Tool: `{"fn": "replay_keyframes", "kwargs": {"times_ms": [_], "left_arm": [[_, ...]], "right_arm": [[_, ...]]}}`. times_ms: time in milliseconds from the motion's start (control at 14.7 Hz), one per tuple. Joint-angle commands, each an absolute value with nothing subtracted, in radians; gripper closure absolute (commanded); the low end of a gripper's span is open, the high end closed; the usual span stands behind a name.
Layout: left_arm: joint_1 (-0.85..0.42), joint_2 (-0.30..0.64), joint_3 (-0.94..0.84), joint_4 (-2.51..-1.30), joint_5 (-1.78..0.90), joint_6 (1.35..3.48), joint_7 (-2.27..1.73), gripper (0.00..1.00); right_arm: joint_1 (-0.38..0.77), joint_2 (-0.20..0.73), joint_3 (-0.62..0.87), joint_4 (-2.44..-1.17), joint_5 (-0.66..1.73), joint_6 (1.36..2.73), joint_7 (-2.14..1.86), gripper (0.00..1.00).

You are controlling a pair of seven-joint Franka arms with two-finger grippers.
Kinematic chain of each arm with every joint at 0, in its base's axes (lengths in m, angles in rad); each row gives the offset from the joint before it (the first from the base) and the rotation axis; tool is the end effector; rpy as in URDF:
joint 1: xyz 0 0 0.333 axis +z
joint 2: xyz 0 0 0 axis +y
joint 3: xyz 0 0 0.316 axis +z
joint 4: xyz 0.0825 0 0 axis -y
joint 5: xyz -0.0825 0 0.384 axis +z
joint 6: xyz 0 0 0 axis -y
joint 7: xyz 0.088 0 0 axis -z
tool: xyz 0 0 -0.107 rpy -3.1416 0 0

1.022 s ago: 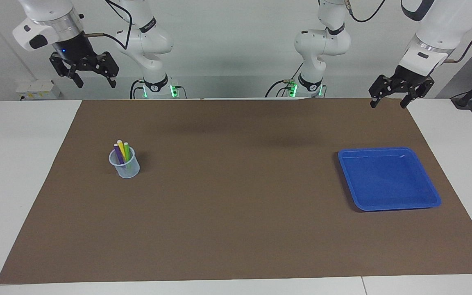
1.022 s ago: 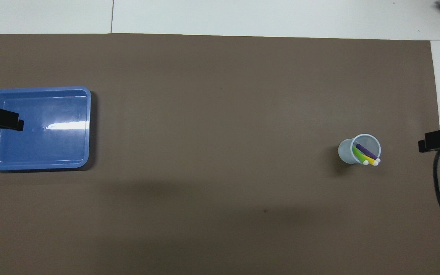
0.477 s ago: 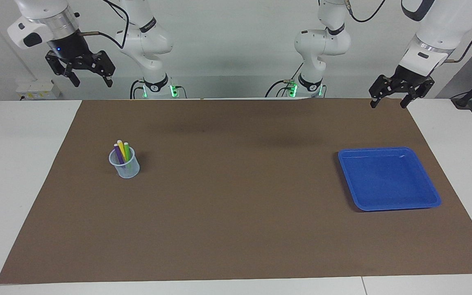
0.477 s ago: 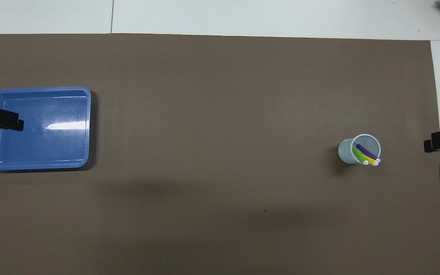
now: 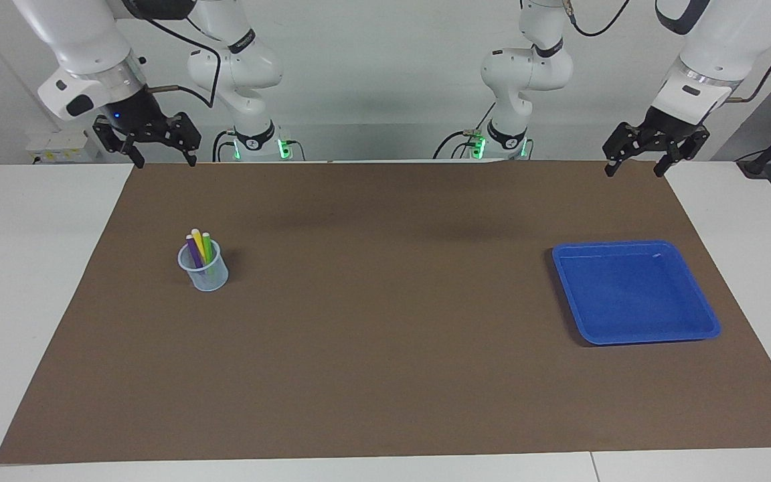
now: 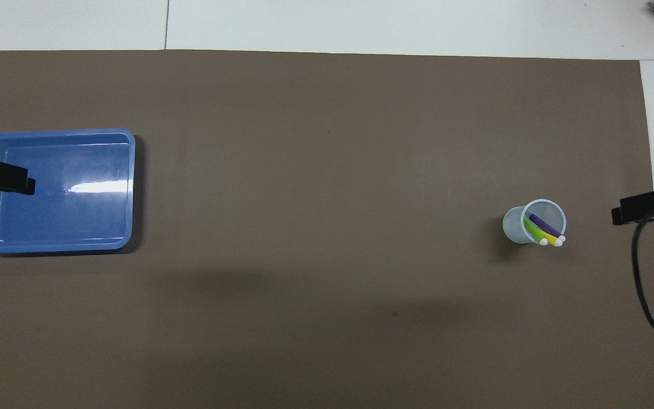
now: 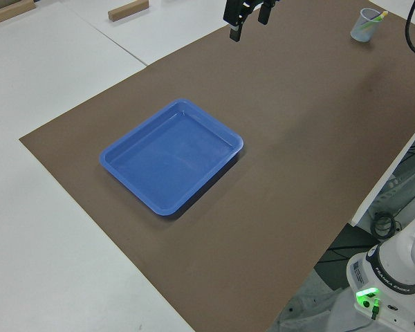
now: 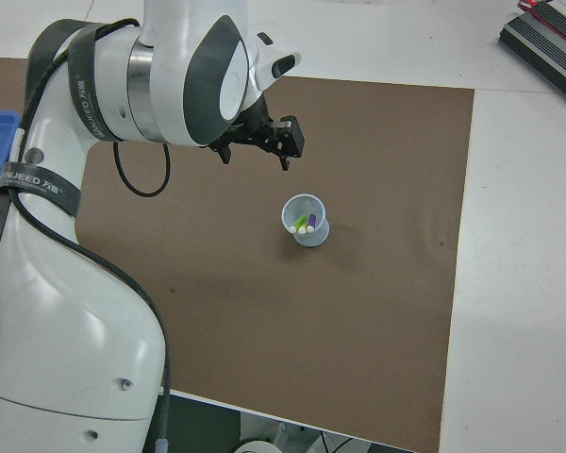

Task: Right arm passes pens to left for tray arrangement
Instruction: 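Reach the right gripper down into the white cup of pens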

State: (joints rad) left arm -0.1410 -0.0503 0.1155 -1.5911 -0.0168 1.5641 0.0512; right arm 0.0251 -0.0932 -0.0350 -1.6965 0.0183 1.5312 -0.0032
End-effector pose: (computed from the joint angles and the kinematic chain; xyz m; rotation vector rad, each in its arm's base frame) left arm 0.5383 -0.0138 0.6416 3.1168 -0.1202 0.0363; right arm 0.5193 -0.0040 0.6122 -3.1175 0.0099 0.1123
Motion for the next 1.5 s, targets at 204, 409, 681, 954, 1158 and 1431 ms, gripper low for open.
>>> {"fn": "replay_keyframes", "kwargs": {"times_ms": [204,409,681,954,1158,1431], "left_arm": [[-0.160,-0.057,0.126,-1.597,0.009,1.575,0.044,0.00],[-0.160,-0.057,0.126,-1.597,0.018,1.572,0.044,0.00],[-0.158,-0.058,0.127,-1.598,0.018,1.571,0.044,0.00],[-0.158,-0.058,0.127,-1.600,0.018,1.571,0.043,0.00],[-0.158,-0.058,0.127,-1.600,0.018,1.571,0.043,0.00],[-0.160,-0.058,0.133,-1.601,0.018,1.571,0.043,0.00]], "right_arm": [[0.058,-0.138,-0.034,-1.919,0.028,1.709,0.014,0.00],[0.063,-0.135,-0.034,-1.968,0.026,1.752,0.018,0.00],[0.066,-0.123,-0.032,-2.045,0.026,1.856,0.015,0.00],[0.090,-0.114,-0.032,-2.132,0.017,1.956,0.011,0.00],[0.091,-0.083,-0.032,-2.157,0.014,2.002,0.009,0.00],[0.057,-0.071,-0.035,-2.192,-0.011,2.048,-0.101,0.00]]}}
